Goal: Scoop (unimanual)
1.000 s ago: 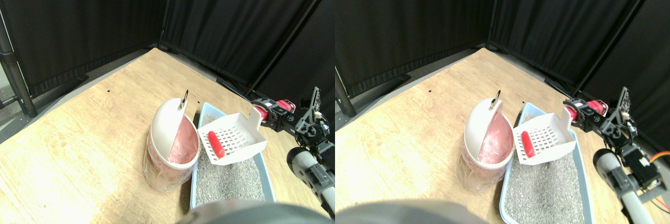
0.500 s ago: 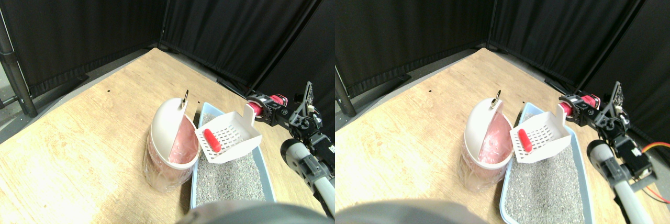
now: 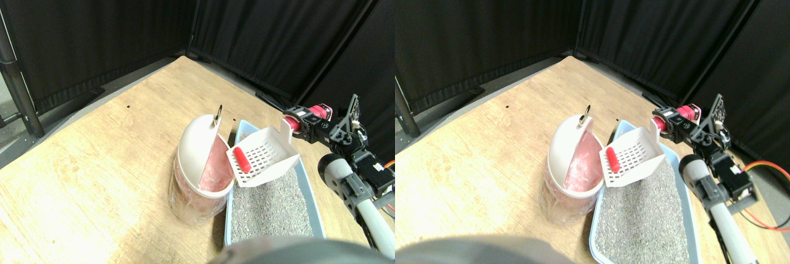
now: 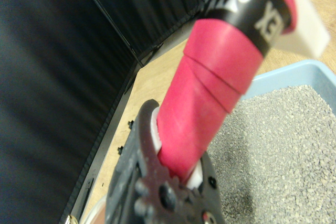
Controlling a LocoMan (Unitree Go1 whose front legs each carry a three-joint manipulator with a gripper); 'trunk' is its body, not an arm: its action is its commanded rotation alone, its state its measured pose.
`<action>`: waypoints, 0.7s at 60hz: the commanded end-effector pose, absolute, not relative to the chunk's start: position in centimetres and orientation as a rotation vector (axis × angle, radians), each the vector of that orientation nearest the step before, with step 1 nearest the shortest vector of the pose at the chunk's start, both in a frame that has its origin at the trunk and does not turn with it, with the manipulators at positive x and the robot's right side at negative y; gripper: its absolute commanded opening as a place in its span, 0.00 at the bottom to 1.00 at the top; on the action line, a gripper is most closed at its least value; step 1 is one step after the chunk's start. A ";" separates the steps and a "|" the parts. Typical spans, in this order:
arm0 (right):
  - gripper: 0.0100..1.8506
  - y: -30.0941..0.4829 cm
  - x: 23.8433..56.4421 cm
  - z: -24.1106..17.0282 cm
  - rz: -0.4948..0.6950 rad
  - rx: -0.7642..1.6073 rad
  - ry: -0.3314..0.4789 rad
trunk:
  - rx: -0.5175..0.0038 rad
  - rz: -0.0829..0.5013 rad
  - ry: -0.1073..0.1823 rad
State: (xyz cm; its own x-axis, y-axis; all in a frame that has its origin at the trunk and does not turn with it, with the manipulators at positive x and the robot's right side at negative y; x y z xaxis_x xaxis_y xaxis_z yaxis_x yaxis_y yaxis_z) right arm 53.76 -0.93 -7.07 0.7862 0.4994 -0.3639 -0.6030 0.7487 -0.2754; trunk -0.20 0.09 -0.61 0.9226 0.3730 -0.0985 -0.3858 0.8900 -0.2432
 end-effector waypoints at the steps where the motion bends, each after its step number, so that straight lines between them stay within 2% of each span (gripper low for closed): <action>1: 0.02 -1.0 54.3 -6.3 0.605 -0.387 0.216 | -0.258 0.426 0.051; 3: 0.02 -1.0 54.3 -6.2 0.607 -0.387 0.211 | -0.258 0.426 0.051; 6: 0.12 -1.1 54.4 -6.0 0.620 -0.391 0.186 | -0.258 0.426 0.051; 17: 0.20 -1.2 54.6 -5.4 0.653 -0.373 0.134 | -0.257 0.420 0.046; 24: 0.13 -1.0 54.1 -5.3 0.643 -0.429 0.131 | -0.255 0.417 0.045; 30: 0.15 -0.8 53.9 -5.4 0.635 -0.419 0.158 | -0.257 0.419 0.042; 32: 0.19 -0.8 53.9 -5.4 0.638 -0.400 0.157 | -0.258 0.420 0.043; 39: 0.20 -0.8 54.1 -5.3 0.647 -0.373 0.150 | -0.257 0.418 0.041; 42: 0.14 -0.7 53.9 -5.3 0.643 -0.376 0.149 | -0.259 0.418 0.039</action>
State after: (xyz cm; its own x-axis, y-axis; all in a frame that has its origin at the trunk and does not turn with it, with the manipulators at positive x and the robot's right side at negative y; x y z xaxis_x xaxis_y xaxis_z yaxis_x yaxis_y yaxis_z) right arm 54.04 -1.21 -5.90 0.7873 0.5405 -0.2968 -0.6124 0.7417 -0.2738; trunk -0.17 0.08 -0.60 0.9226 0.3731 -0.0984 -0.3858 0.8899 -0.2433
